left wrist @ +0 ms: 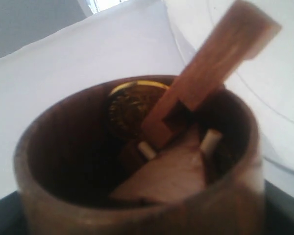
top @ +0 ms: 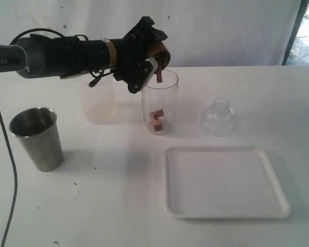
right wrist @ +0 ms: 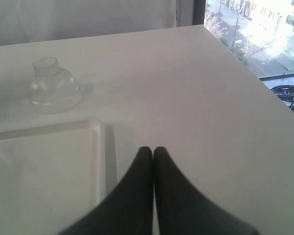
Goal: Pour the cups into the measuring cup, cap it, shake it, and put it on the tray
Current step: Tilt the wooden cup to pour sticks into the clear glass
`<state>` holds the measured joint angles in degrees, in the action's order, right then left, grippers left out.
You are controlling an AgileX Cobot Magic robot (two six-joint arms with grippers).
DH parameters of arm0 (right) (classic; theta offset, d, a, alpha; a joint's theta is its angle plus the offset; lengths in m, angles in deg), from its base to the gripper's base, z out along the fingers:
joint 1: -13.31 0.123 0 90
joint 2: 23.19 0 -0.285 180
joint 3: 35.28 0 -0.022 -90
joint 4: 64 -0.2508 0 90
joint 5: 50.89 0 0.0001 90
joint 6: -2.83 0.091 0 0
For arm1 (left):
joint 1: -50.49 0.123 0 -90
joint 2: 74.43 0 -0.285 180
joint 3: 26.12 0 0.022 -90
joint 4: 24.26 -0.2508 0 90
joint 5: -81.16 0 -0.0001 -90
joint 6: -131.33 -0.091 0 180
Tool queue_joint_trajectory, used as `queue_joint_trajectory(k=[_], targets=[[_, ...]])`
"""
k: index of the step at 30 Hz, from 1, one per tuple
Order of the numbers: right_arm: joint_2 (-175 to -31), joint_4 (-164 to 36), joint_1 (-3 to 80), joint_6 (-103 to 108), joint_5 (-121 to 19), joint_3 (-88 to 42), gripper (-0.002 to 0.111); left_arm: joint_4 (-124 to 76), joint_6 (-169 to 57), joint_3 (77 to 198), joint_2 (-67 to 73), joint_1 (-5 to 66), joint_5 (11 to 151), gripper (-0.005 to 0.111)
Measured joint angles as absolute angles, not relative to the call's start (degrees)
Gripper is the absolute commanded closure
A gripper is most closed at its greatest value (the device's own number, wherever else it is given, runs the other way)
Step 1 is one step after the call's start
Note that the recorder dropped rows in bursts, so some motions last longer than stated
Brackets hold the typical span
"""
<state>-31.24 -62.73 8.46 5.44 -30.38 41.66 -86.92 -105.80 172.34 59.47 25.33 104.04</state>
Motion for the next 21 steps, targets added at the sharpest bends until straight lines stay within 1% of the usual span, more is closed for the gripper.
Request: queue_joint_trajectory(k=[11, 21], targets=[[-31.2, -62.7, 8.5, 5.4, -30.4, 41.7, 0.108, -85.6, -108.8, 172.3, 59.4, 25.3, 105.9, 0.107], [-31.2, -62.7, 8.5, 5.4, -30.4, 41.7, 0.108, -85.9, -113.1, 172.3, 57.9, 24.4, 104.7, 0.107]])
